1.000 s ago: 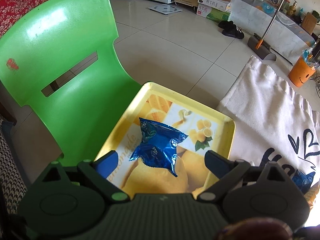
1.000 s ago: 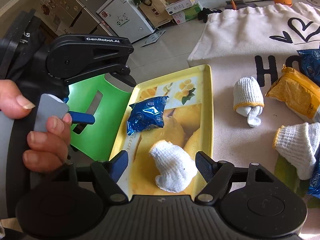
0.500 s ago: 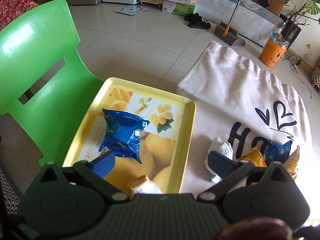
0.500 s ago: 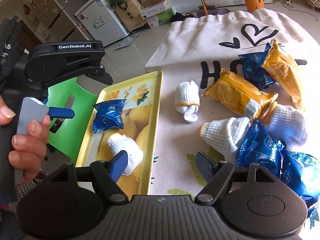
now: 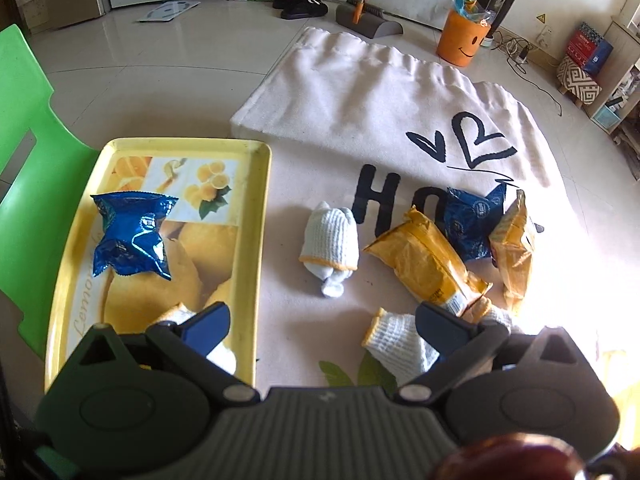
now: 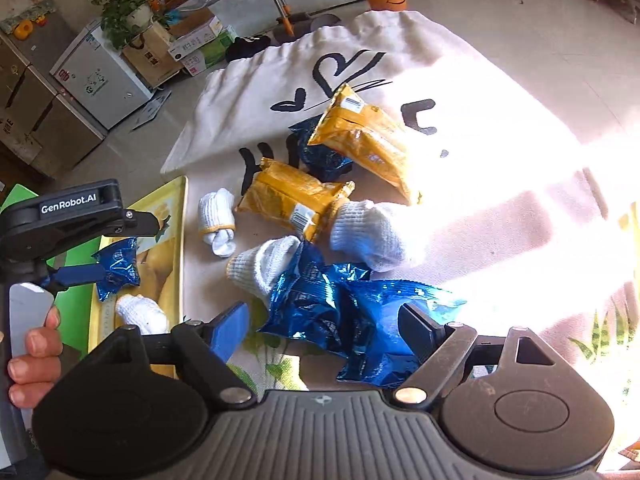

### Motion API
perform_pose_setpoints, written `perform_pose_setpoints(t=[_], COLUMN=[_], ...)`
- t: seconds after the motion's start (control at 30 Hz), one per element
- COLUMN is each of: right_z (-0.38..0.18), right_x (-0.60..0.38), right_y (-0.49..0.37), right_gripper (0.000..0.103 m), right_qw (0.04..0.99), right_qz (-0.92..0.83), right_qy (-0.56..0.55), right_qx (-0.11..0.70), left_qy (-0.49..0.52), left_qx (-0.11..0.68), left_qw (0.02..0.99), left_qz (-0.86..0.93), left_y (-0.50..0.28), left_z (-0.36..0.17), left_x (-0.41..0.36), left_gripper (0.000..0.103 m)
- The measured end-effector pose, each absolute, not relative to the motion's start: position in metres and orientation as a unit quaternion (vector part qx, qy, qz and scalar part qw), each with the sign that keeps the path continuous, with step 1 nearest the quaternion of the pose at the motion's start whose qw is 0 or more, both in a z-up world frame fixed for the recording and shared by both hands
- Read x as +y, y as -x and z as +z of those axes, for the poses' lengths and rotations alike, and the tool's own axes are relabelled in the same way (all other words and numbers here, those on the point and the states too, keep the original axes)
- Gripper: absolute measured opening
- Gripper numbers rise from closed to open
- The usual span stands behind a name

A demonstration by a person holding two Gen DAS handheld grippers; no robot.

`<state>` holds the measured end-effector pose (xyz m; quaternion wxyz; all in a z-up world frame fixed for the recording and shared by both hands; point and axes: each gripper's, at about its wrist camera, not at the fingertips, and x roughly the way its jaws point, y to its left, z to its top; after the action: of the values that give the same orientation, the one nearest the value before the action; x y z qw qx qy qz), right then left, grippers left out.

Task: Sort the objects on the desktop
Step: 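Withdraw both grippers from the tray back over the cloth, then grasp another white knit glove with the right gripper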

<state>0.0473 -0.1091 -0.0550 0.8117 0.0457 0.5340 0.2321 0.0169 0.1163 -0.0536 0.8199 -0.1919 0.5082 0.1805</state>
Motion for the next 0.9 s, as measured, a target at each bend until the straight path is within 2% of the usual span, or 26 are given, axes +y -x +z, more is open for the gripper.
perform_pose_setpoints(t=[0.3, 0.9], right_z=[-0.051, -0.108], right_x=[-0.139, -0.124], right_y=[-0.092, -0.137], right_gripper=[0.083, 0.083], right_qw=[0.806, 0.776], right_qz=[0.207, 0.206], right_qy=[-0.028, -0.111], right_qx=[0.554, 0.586], left_qy=[0.198, 0.226], left_qx=[0.543, 0.582], left_qw=[0.800, 0.760], left_qz=[0.164, 0.181], left_y=[-0.036, -0.060], left_z=[-0.083, -0.137], left_x=[0.083, 0.075], left_gripper=[0.102, 0.102])
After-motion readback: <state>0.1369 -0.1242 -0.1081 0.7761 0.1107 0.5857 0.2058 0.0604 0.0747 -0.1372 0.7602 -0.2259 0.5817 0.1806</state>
